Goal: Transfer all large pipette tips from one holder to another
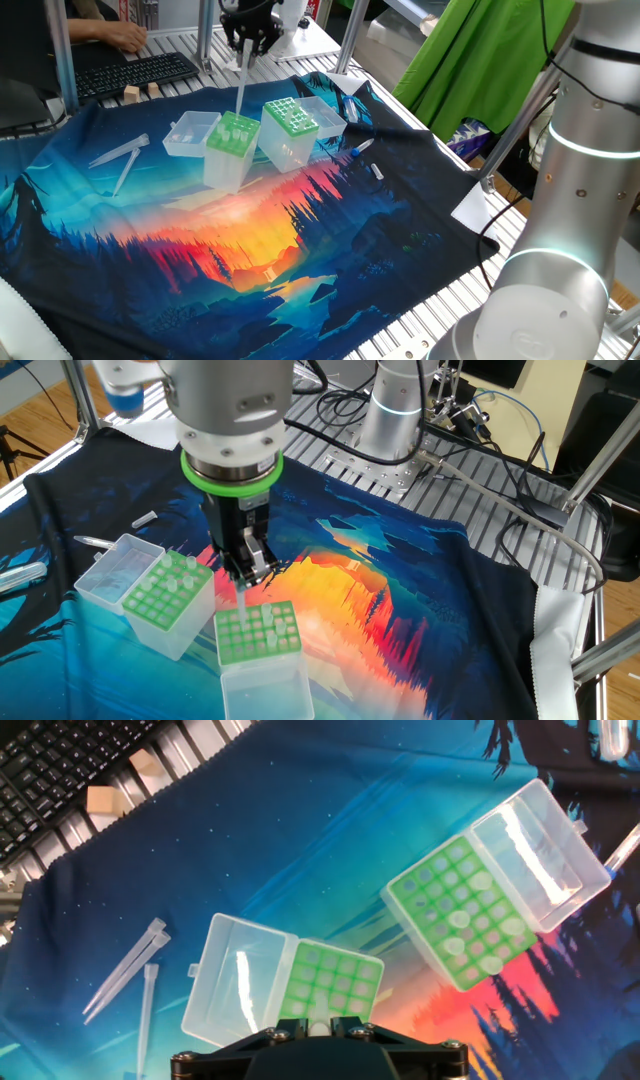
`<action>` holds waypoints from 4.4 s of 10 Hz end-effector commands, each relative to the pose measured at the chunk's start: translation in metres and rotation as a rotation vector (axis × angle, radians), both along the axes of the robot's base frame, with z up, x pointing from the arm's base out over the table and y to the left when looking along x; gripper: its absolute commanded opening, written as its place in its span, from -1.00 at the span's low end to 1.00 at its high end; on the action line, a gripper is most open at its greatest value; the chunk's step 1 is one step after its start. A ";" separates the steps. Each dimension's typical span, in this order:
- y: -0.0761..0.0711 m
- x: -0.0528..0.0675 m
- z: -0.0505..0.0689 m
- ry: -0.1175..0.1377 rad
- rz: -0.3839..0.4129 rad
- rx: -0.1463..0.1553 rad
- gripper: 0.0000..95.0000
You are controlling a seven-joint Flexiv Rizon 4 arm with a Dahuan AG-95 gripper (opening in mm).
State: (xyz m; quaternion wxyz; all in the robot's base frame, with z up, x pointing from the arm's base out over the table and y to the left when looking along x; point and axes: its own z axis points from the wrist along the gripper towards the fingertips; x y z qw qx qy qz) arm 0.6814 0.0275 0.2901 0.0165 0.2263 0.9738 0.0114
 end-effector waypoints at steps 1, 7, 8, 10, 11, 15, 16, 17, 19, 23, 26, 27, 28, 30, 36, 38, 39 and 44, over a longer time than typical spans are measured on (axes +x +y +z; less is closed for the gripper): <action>-0.023 0.012 0.002 0.000 0.063 -0.003 -1.00; -0.068 0.035 -0.006 -0.004 0.158 -0.001 -1.00; -0.074 0.035 -0.007 -0.004 0.168 -0.001 -1.00; -0.086 0.036 -0.011 -0.005 0.189 0.003 -1.00; -0.089 0.036 -0.011 -0.005 0.195 0.005 -1.00; -0.094 0.031 -0.009 -0.001 0.208 0.006 -1.00; -0.099 0.026 -0.007 0.002 0.219 0.006 -1.00; -0.101 0.025 -0.007 0.002 0.226 0.006 -1.00; -0.107 0.022 -0.008 0.002 0.237 0.008 -1.00; -0.114 0.022 -0.012 -0.002 0.250 0.013 -1.00; -0.119 0.024 -0.016 -0.004 0.250 0.022 -1.00; -0.119 0.024 -0.016 -0.004 0.246 0.023 -1.00; -0.119 0.024 -0.016 -0.004 0.246 0.023 -1.00; -0.114 0.021 -0.019 -0.005 0.235 0.021 -1.00; -0.112 0.021 -0.016 -0.008 0.228 0.020 -1.00; -0.112 0.021 -0.016 -0.010 0.228 0.016 -1.00; -0.112 0.021 -0.016 -0.010 0.228 0.015 -1.00; -0.113 0.023 -0.016 -0.008 0.218 0.018 -1.00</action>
